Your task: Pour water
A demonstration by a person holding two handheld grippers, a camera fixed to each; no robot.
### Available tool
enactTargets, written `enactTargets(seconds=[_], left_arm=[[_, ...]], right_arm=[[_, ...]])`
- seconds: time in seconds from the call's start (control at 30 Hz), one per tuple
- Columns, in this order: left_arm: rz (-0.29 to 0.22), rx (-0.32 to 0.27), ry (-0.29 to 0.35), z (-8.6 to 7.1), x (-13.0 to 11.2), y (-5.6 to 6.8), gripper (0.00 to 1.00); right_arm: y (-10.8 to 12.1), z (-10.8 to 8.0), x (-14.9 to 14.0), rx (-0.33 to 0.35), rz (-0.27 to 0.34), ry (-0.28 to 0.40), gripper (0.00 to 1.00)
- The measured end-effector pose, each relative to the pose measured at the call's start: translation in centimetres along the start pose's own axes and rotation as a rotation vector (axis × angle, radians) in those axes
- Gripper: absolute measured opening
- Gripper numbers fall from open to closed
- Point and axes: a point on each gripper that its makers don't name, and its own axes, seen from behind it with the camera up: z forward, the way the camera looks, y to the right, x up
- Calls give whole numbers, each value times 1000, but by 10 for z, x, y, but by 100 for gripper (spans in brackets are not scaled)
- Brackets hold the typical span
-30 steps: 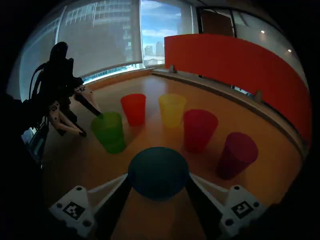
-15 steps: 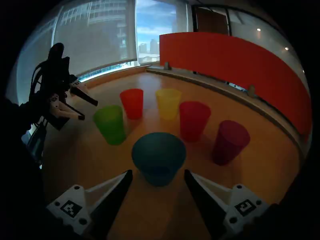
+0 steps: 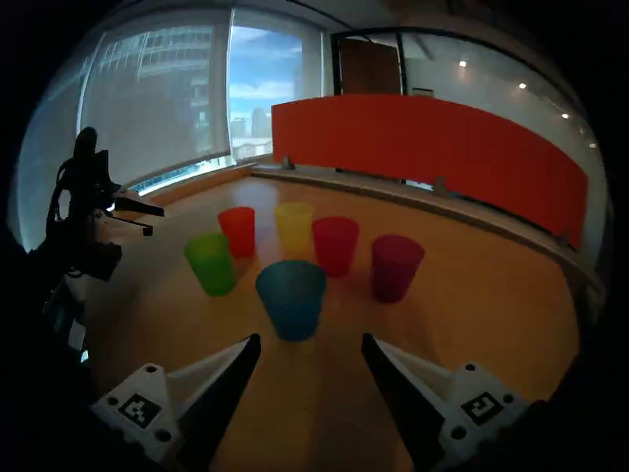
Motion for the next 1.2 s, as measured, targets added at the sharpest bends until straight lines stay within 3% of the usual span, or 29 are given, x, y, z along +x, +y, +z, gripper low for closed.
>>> enactTargets(seconds=[0.2,0.5,0.77,1.2], left_arm=[[-50,53,61,-15,4,-5,85],[-75,114,130,-21,17,-18,85],[-81,203,228,-26,40,-31,85],[-96,336,382,-42,80,-52,84]], right_arm=[[7,-23,5,-70,9,48,100],[21,-34,24,-157,33,127,100],[59,-45,63,-321,58,271,100],[106,-86,113,-606,38,489,100]])
